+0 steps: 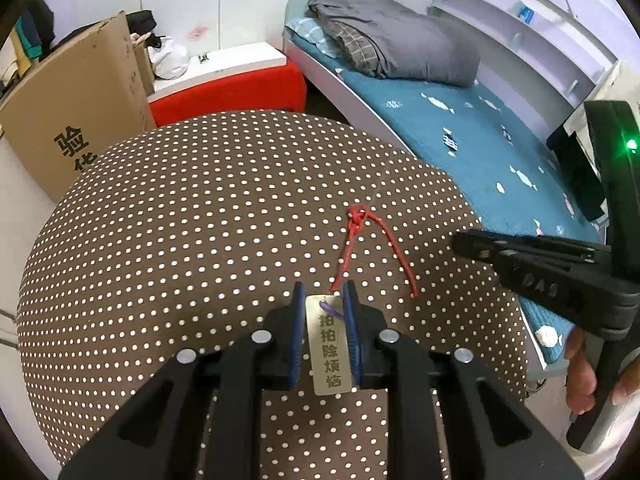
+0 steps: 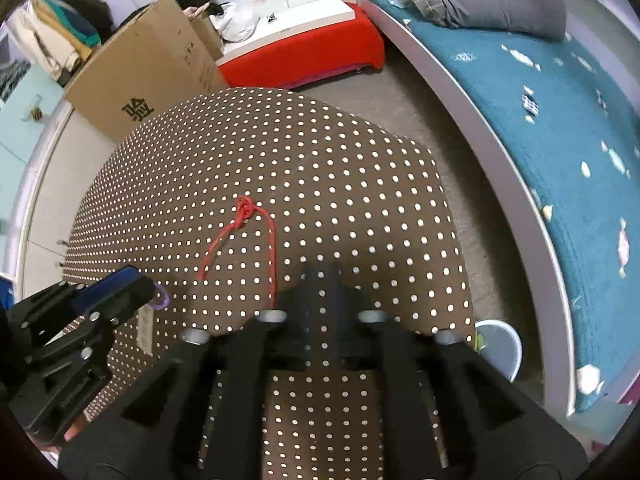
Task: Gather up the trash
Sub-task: 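Grasp the red string with the right tool while the left holds the tag, then carry the white tag and red string over the bin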
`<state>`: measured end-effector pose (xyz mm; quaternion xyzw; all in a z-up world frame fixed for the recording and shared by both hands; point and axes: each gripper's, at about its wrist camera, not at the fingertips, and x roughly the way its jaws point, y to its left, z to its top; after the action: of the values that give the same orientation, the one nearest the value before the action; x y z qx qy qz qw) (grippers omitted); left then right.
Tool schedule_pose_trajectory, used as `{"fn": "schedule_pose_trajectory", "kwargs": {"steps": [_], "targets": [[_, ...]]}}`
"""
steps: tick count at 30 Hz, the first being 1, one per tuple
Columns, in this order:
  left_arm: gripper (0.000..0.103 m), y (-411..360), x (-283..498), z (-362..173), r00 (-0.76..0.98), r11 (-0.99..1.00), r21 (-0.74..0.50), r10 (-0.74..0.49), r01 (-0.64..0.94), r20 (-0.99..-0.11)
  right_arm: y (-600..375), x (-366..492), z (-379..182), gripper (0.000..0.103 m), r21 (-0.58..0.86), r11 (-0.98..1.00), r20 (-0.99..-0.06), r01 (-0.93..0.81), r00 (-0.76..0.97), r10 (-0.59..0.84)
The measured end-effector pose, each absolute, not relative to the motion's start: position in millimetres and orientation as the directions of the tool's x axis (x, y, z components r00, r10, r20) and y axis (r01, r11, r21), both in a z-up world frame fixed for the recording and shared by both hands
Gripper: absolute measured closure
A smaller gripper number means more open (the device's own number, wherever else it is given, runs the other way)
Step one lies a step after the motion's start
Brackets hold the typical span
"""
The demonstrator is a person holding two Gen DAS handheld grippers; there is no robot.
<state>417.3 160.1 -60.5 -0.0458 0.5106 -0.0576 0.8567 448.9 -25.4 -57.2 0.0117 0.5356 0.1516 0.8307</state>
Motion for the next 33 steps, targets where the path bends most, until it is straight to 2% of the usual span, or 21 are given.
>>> {"fn": "schedule_pose_trajectory", "kwargs": {"steps": [1,5,8,10,11,13,18,22,28,33], "targets": [[0.085,164,416,-59,0.475,0.99,-0.136,-0.14,0.042,-0.869,-19,446,-53,0.019,0.178,0.949,-0.867,-0.26,0.415,0.276],[0.085,186,414,-55,0.485,0.992,-0.124,-0.106,-0.005,-0.868,14,456,-63,0.022,0.196,0.93,-0.88,-0.311,0.362,0.306],[0.085,207,417,-55,0.486,0.992,-0.121,-0.085,-0.043,-0.87,42,471,-81,0.039,0.134,0.94,-0.913,-0.313,0.331,0.24],[0.085,219,420,-57,0.482,0.991,-0.116,-0.073,-0.059,-0.873,51,476,-90,0.056,0.115,0.942,-0.925,-0.316,0.311,0.217],[0.085,223,421,-58,0.48,0.991,-0.114,-0.069,-0.065,-0.875,54,476,-89,0.062,0.084,0.944,-0.92,-0.318,0.34,0.196],[0.085,228,423,-60,0.476,0.991,-0.117,-0.068,-0.072,-0.877,53,477,-89,0.096,0.053,0.953,-0.919,-0.299,0.358,0.164],[0.085,216,429,-63,0.467,0.992,-0.118,-0.086,-0.04,-0.88,12,470,-73,0.099,0.128,0.957,-0.902,-0.26,0.371,0.222],[0.085,171,429,-61,0.466,0.991,-0.123,-0.131,0.046,-0.875,-44,447,-52,0.099,0.214,0.952,-0.874,-0.22,0.392,0.288],[0.085,65,420,-59,0.441,0.965,-0.141,-0.228,0.221,-0.868,-144,400,-36,0.099,0.21,0.971,-0.856,-0.115,0.459,0.239],[0.085,-32,402,-67,0.388,0.917,-0.157,-0.303,0.366,-0.87,-229,358,-47,0.098,0.198,0.98,-0.864,-0.001,0.472,0.175]]}}
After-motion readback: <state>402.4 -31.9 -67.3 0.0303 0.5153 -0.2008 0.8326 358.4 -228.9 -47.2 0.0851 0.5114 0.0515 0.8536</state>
